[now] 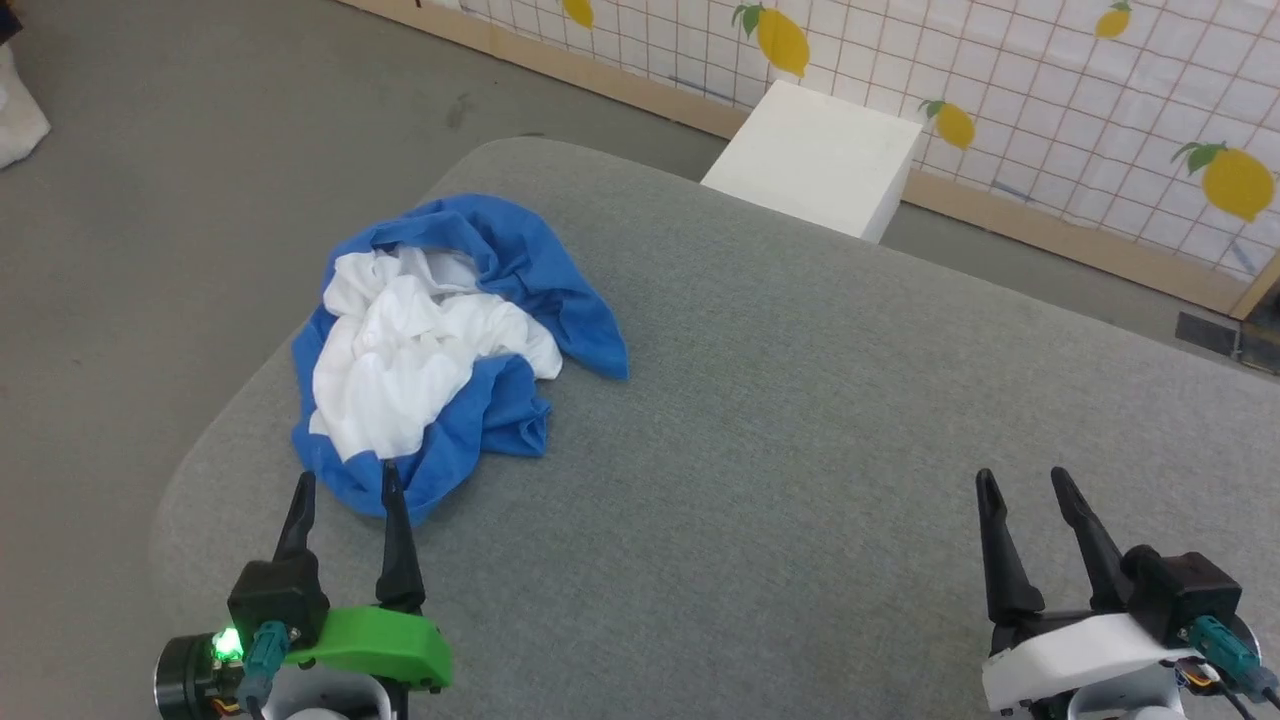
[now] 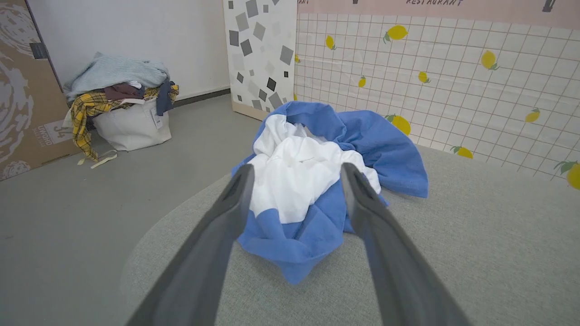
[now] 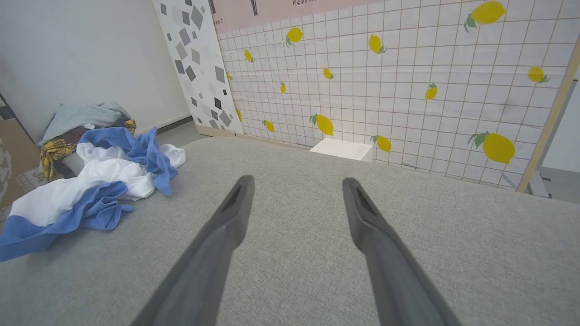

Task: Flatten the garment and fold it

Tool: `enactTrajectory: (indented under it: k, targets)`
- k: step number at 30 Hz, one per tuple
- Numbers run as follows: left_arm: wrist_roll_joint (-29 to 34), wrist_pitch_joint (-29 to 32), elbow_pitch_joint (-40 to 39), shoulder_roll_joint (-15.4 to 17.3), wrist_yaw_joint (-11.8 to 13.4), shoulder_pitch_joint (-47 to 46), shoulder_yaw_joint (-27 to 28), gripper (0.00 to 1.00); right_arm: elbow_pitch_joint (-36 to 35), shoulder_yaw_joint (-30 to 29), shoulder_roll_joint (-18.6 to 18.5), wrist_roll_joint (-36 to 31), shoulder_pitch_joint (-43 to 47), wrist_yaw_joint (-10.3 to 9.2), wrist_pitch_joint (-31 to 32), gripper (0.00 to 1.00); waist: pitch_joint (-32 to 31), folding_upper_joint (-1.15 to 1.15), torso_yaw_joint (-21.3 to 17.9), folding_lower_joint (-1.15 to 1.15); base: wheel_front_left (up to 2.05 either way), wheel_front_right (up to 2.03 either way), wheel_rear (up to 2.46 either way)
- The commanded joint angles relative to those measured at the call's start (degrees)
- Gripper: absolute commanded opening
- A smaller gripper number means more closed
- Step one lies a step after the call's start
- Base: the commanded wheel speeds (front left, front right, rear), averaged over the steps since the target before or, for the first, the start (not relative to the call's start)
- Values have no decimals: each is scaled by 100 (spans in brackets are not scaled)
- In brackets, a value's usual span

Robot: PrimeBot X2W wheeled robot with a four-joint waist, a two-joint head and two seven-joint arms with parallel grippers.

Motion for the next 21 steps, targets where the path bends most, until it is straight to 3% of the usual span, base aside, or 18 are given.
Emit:
enactTrajectory:
  k: [1,15,21]
  targets:
    - [-79,-74,33,-27,35,92,-11,100,-14,-12,2,-28,97,-8,-73,100,6,0,46,0,0,0,0]
    - [-48,-118,62,-28,86,48,-54,100,-49,-34,2,-96,102,-9,-117,100,31,0,95,0,0,0,0]
    - [-367,-49,593,92,-294,-538,37,100,-7,-21,2,-34,74,-9,-117,100,55,0,48,0,0,0,0]
